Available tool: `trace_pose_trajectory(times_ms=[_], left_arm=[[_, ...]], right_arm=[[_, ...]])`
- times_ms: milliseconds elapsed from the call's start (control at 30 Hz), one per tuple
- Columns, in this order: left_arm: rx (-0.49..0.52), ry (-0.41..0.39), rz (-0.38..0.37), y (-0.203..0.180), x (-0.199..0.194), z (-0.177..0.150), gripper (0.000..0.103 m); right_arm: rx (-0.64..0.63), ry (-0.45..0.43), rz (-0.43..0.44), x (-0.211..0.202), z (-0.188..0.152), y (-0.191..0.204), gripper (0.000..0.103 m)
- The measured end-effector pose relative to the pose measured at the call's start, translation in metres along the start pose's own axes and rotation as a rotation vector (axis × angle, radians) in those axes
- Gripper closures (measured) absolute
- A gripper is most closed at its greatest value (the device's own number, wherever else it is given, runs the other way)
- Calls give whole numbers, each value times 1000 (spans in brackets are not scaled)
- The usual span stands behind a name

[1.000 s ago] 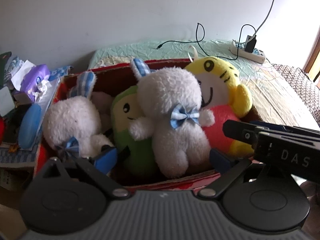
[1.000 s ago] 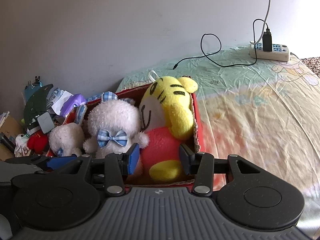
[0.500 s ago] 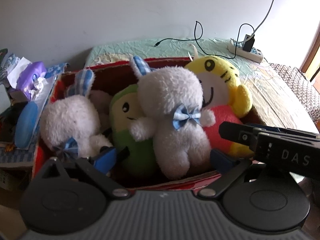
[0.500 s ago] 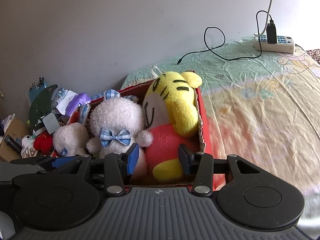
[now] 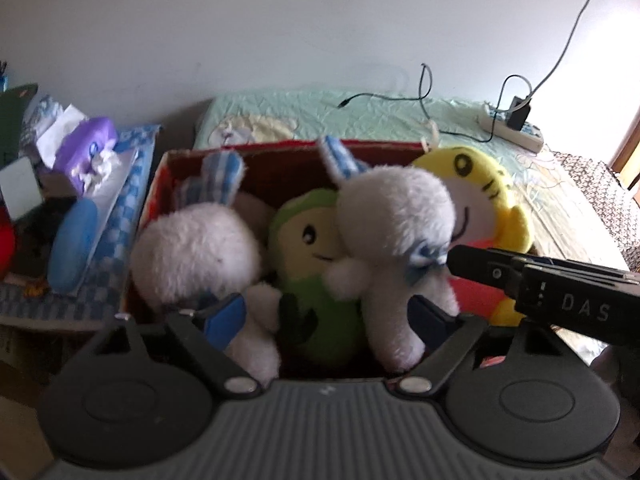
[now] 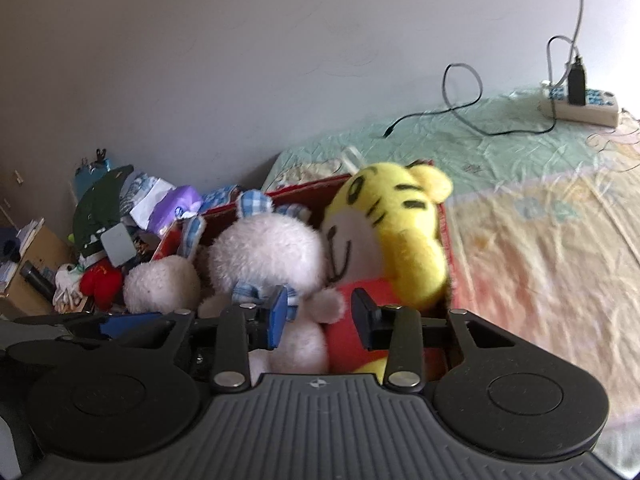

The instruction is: Organize objects

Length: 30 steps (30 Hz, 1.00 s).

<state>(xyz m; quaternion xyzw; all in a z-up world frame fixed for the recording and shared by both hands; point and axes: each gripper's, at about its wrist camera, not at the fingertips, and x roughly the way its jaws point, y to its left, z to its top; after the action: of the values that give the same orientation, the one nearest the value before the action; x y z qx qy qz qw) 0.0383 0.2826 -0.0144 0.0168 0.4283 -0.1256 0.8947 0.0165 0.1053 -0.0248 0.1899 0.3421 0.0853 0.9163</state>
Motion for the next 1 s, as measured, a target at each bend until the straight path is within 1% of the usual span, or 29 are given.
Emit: trace_pose_trajectory(times_ms=[33, 133, 267, 367, 433, 667, 733, 1000], left_arm=[[1, 2, 3, 0, 1, 0, 15], [5, -10, -3, 0, -1, -1, 15], [14, 12, 5, -5, 8, 0, 15], [33, 16, 16, -9, 11, 2, 15], [34, 23, 20, -10, 13, 3, 15], [39, 52, 7, -13, 22, 4, 15], [39, 61, 10, -13, 25, 3, 12], [70, 72, 27, -20, 30, 3, 9]], right_arm=[[4, 7, 6, 2, 1, 0, 68], [7, 12, 10, 6, 1, 0, 69], [37, 38, 40, 11, 0, -4, 74], [70, 50, 60, 11, -1, -13, 74], [97, 55, 76, 12, -1, -18, 82], [70, 59, 83, 13, -1, -15, 83], [63, 57, 85, 13, -1, -16, 83], [32, 47, 77, 15, -3, -16, 84]])
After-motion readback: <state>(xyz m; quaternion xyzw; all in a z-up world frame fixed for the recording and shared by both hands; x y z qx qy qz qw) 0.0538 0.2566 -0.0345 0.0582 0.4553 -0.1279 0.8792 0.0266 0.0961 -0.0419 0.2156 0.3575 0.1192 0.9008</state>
